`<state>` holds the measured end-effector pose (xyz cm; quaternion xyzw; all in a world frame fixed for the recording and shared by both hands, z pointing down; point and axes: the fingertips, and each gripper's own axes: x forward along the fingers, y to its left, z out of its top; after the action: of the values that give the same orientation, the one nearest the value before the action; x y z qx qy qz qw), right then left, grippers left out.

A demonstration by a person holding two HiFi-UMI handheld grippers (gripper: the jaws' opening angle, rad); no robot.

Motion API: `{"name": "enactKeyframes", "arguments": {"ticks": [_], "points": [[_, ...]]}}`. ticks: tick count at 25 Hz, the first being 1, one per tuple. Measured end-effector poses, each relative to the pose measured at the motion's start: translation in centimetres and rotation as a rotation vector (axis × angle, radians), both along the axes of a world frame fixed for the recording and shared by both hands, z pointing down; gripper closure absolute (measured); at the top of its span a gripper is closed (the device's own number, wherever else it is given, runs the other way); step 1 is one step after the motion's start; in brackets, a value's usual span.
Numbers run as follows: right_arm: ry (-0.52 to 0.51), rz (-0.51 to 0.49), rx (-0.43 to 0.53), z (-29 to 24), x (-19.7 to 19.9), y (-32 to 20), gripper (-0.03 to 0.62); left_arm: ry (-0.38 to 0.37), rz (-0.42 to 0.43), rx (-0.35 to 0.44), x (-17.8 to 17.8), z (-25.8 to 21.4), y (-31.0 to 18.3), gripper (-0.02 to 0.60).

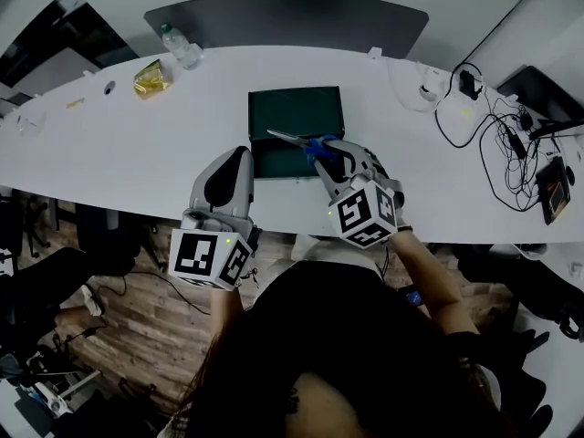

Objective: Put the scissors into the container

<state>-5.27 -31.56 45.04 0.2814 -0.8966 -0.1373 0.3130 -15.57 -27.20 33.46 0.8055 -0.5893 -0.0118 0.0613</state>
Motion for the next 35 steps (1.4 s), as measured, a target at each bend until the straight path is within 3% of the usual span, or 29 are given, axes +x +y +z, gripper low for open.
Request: {"name": "enactKeyframes", "arguments": {"ticks": [35], "points": [[0.284, -0.170, -0.123, 10.0, -2.1, -3.9, 0.505, 0.031, -0.062, -0.042, -3.1, 2.0, -5.5, 0.571]]}}
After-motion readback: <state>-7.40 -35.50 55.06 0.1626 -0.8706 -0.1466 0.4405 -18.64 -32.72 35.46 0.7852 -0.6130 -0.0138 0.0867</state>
